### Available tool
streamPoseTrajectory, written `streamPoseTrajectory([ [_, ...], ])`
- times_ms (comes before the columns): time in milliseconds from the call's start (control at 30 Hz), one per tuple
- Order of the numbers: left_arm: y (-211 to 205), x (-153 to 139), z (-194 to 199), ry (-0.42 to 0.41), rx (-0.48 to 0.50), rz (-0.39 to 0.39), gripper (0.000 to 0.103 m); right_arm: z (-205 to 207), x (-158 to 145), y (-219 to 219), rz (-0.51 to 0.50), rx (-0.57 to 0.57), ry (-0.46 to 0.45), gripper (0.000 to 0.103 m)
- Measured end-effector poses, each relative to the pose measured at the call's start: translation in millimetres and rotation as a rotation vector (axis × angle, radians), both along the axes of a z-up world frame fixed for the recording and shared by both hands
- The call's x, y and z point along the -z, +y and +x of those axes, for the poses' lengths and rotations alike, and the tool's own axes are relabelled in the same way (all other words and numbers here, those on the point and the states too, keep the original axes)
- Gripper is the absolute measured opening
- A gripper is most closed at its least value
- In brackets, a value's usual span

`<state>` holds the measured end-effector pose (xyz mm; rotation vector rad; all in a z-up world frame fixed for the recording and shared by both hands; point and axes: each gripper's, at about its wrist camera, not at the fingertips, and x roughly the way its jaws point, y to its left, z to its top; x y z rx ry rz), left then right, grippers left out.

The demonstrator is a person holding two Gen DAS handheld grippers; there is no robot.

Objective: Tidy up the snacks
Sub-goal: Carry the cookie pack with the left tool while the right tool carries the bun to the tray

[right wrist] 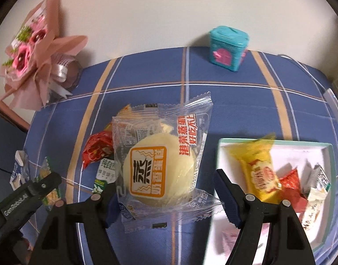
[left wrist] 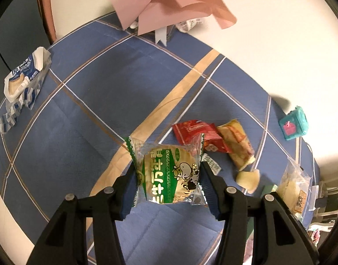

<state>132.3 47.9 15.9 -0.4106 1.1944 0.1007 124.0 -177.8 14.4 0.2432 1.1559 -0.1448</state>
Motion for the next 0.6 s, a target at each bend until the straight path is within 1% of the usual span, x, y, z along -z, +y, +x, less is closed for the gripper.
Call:
streamPoseTrajectory([
  [200, -19, -6, 1, -0.022, 0.033, 0.007, 0.056, -11, -13, -43, 0.023, 0.085, -0.01, 0.078],
  [333, -38, -11, 1, -0.036, 0.072, 0.004, 0.056, -22, -18, -72, 0.014, 0.151, -0.01, 0.078],
  [400, -48, -13, 0, -0.042, 0.095, 0.002, 0.056, -26, -20, -87, 0.02, 0.185, -0.01, 0.078],
  [467, -62, -16, -1, -0.046, 0.126, 0.019, 0.056, -30, -22, -100, 0.026, 0.215, -0.01, 0.078],
  [600, -87, -15, -2, -0.036, 0.193, 0.027, 0.056, -40, -26, -127, 0.036, 0.266, -0.015, 0.078],
])
